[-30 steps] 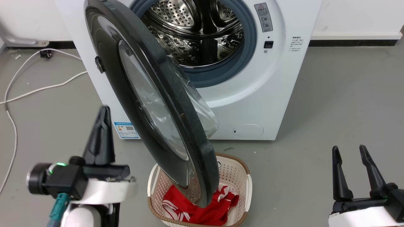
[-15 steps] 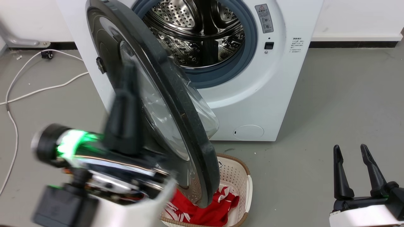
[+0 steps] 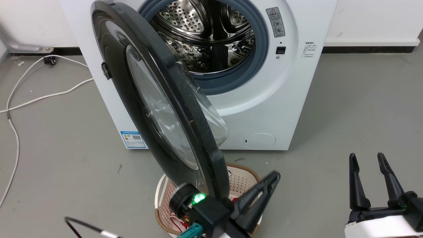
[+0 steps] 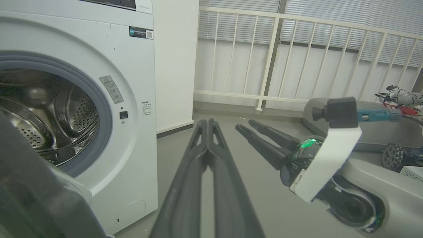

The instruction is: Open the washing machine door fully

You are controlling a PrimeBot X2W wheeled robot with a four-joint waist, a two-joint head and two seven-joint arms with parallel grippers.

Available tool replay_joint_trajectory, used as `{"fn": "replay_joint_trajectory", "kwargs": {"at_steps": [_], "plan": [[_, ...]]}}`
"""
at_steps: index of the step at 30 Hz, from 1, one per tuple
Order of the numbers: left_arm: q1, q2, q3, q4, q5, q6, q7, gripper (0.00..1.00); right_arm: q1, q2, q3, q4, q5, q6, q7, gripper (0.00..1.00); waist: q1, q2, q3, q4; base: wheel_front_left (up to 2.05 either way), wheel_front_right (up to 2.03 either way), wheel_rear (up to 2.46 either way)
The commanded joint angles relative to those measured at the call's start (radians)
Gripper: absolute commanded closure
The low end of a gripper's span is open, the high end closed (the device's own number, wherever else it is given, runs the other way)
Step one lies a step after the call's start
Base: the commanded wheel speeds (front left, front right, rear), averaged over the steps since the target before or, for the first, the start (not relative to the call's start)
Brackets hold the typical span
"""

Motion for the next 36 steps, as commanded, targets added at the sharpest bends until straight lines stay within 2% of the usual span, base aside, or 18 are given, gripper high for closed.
{"fn": "replay_joint_trajectory", "kwargs": {"at_steps": [1, 8, 19, 28, 36], "plan": [[0.015, 0.008, -0.016, 0.035, -0.011, -0.002, 0.024, 1.00, 0.007, 0.003, 0.002, 0.000, 0.000, 0.000, -0.003, 0.00, 0.0000, 0.0000, 0.000, 0.001, 0.00, 0.00, 0.00], [-0.015, 0.000, -0.031, 0.184, -0.006, 0.011, 0.026, 1.00, 0.008, 0.003, 0.010, -0.001, 0.007, 0.000, 0.005, 0.00, 0.0000, 0.0000, 0.002, -0.004, 0.00, 0.00, 0.00], [-0.096, -0.020, 0.020, 0.368, -0.003, 0.098, -0.075, 1.00, 0.012, 0.003, 0.021, 0.002, 0.011, 0.000, 0.011, 0.00, 0.0000, 0.0000, 0.004, -0.029, 0.00, 0.00, 0.00], [-0.083, -0.003, 0.085, 0.402, -0.014, 0.162, -0.116, 1.00, 0.017, 0.003, 0.015, 0.004, 0.021, 0.000, 0.013, 0.00, 0.0000, 0.0000, 0.006, -0.025, 0.00, 0.00, 0.00], [-0.045, 0.034, 0.115, 0.368, 0.004, 0.220, -0.126, 1.00, 0.017, 0.003, 0.016, 0.009, 0.031, 0.000, 0.011, 0.00, 0.0000, 0.0000, 0.008, -0.008, 0.00, 0.00, 0.00]]}}
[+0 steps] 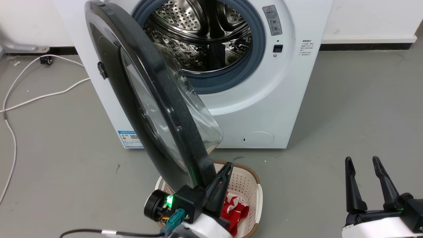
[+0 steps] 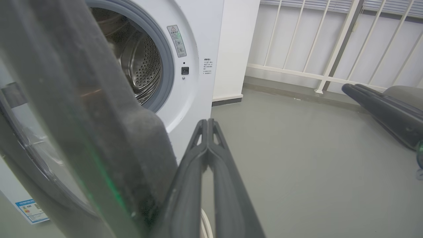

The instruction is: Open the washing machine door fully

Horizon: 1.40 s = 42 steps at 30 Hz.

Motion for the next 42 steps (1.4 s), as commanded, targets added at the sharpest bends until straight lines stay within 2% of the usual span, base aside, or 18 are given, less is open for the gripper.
{"fn": "replay_joint_trajectory", "kwargs": {"at_steps": [1, 11, 24, 30, 37, 39, 40, 42], "plan": [[0.017, 0.039, 0.034, 0.001, 0.008, 0.032, 0.000, 1.00, 0.005, 0.003, 0.000, 0.002, 0.008, 0.000, -0.003, 0.00, 0.0000, 0.0000, 0.001, 0.006, 0.00, 0.00, 0.00], [0.130, 0.062, 0.018, -0.127, 0.024, 0.085, 0.003, 1.00, -0.012, 0.002, -0.011, -0.001, 0.008, 0.000, 0.006, 0.00, 0.0000, 0.0000, 0.030, 0.092, 0.00, 0.00, 0.00], [0.226, 0.093, 0.084, -0.213, 0.006, 0.165, -0.023, 1.00, -0.019, 0.002, -0.029, -0.015, -0.005, 0.000, 0.032, 0.00, 0.0000, 0.0000, 0.056, 0.274, 0.00, 0.00, 0.00], [0.245, 0.129, 0.172, -0.194, -0.040, 0.187, -0.043, 1.00, -0.026, 0.002, -0.021, -0.019, -0.009, 0.000, 0.042, 0.00, 0.0000, 0.0000, 0.058, 0.323, 0.00, 0.00, 0.00], [0.210, 0.197, 0.311, -0.128, -0.102, 0.197, -0.065, 1.00, -0.032, 0.002, -0.014, -0.022, -0.010, 0.000, 0.049, 0.00, 0.0000, 0.0000, 0.061, 0.330, 0.00, 0.00, 0.00], [0.195, 0.220, 0.351, -0.104, -0.117, 0.195, -0.073, 1.00, -0.033, 0.002, -0.011, -0.021, -0.009, 0.000, 0.051, 0.00, 0.0000, 0.0000, 0.062, 0.326, 0.00, 0.00, 0.00], [0.161, 0.262, 0.406, -0.052, -0.136, 0.182, -0.083, 1.00, -0.037, 0.002, -0.014, -0.024, -0.007, 0.000, 0.056, 0.00, 0.0000, 0.0000, 0.072, 0.318, 0.00, 0.00, 0.00], [0.130, 0.284, 0.437, -0.009, -0.149, 0.170, -0.094, 1.00, -0.041, 0.002, -0.015, -0.026, -0.006, 0.000, 0.057, 0.00, 0.0000, 0.0000, 0.081, 0.311, 0.00, 0.00, 0.00]]}}
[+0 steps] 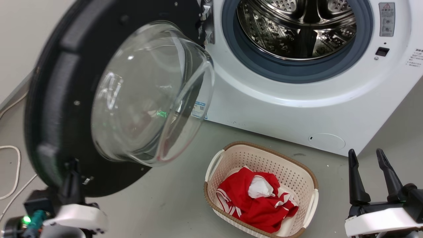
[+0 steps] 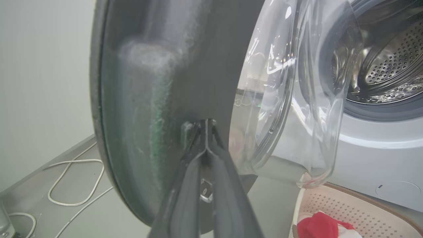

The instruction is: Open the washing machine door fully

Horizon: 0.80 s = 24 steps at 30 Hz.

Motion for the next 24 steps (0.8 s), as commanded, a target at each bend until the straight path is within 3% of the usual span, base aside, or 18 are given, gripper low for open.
{"fn": "replay_joint_trajectory", "kwargs": {"at_steps": [1, 13, 19, 24], "plan": [[-0.072, 0.042, 0.056, 0.090, -0.024, -0.026, -0.024, 1.00, -0.022, 0.001, 0.003, -0.001, 0.006, 0.000, 0.003, 0.00, 0.0000, -0.0001, 0.017, -0.015, 0.00, 0.00, 0.00], [-0.254, 0.117, 0.196, 0.344, -0.055, -0.136, -0.050, 1.00, -0.057, 0.001, 0.010, 0.009, 0.007, 0.000, 0.000, 0.00, 0.0000, -0.0001, 0.055, -0.045, 0.00, 0.00, 0.00], [-0.285, 0.113, 0.256, 0.392, -0.024, -0.170, -0.050, 1.00, -0.066, 0.001, 0.009, 0.014, 0.003, 0.000, -0.004, 0.00, 0.0000, -0.0001, 0.058, -0.052, 0.00, 0.00, 0.00], [-0.233, 0.066, 0.298, 0.359, 0.022, -0.169, -0.050, 1.00, -0.064, 0.001, 0.014, 0.027, 0.005, 0.000, -0.013, 0.00, 0.0000, -0.0001, 0.041, -0.065, 0.00, 0.00, 0.00]]}}
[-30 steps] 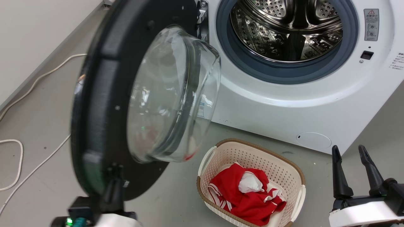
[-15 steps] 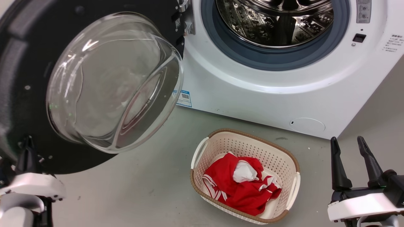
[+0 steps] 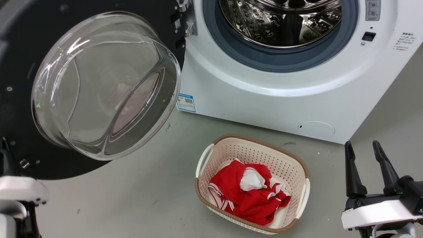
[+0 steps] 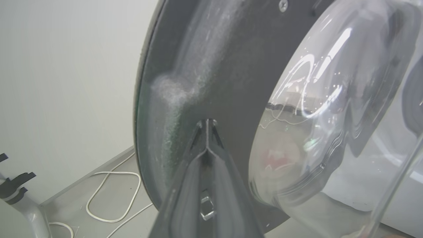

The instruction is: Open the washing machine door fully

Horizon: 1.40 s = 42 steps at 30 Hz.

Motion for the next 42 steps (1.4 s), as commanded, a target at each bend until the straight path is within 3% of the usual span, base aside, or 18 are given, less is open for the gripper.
{"fn": "replay_joint_trajectory", "kwargs": {"at_steps": [1, 5, 10, 15, 16, 17, 18, 19, 30, 42], "plan": [[0.050, -0.030, 0.017, -0.032, 0.027, 0.009, -0.004, 1.00, -0.006, 0.001, 0.003, 0.008, 0.005, 0.000, -0.009, 0.00, 0.0000, 0.0000, -0.017, -0.010, 0.00, 0.00, 0.00], [0.111, -0.079, 0.032, -0.104, 0.061, 0.014, -0.004, 1.00, 0.005, 0.001, 0.001, 0.018, 0.011, 0.000, -0.016, 0.00, 0.0000, 0.0000, -0.035, -0.018, 0.00, 0.00, 0.00], [0.241, -0.190, 0.026, -0.258, 0.122, 0.037, -0.003, 1.00, 0.023, 0.001, 0.002, 0.028, 0.013, 0.000, -0.018, 0.00, 0.0000, 0.0000, -0.068, -0.031, 0.00, 0.00, 0.00], [0.326, -0.258, -0.006, -0.370, 0.174, 0.014, -0.003, 1.00, 0.037, 0.001, 0.009, 0.032, 0.010, 0.000, -0.016, 0.00, 0.0000, 0.0000, -0.097, -0.051, 0.00, 0.00, 0.00], [0.337, -0.274, -0.019, -0.386, 0.182, 0.006, -0.003, 0.80, 0.039, 0.001, 0.011, 0.032, 0.009, 0.000, -0.015, 0.00, 0.0000, 0.0000, -0.101, -0.057, 0.00, 0.00, 0.00], [0.342, -0.284, -0.029, -0.399, 0.188, -0.004, -0.004, 0.53, 0.041, 0.001, 0.013, 0.031, 0.009, 0.000, -0.014, 0.00, 0.0000, 0.0000, -0.104, -0.062, 0.00, 0.00, 0.00], [0.350, -0.292, -0.043, -0.407, 0.197, -0.012, -0.004, 0.08, 0.041, 0.001, 0.017, 0.030, 0.010, 0.000, -0.012, 0.00, 0.0000, 0.0000, -0.107, -0.068, 0.00, 0.00, 0.00], [0.351, -0.302, -0.051, -0.420, 0.203, -0.019, -0.004, 0.00, 0.041, 0.001, 0.020, 0.028, 0.010, 0.000, -0.012, 0.00, 0.0000, 0.0000, -0.110, -0.075, 0.00, 0.00, 0.00], [0.292, -0.360, -0.162, -0.466, 0.265, -0.053, -0.004, 0.00, 0.043, 0.001, 0.020, 0.004, -0.001, 0.000, 0.001, 0.00, 0.0000, 0.0000, -0.126, -0.170, 0.00, 0.00, 0.00], [0.192, -0.344, -0.169, -0.394, 0.305, -0.085, -0.004, 0.00, 0.054, 0.001, 0.022, -0.017, -0.029, 0.000, 0.016, 0.00, 0.0000, 0.0000, -0.115, -0.264, 0.00, 0.00, 0.00]]}}
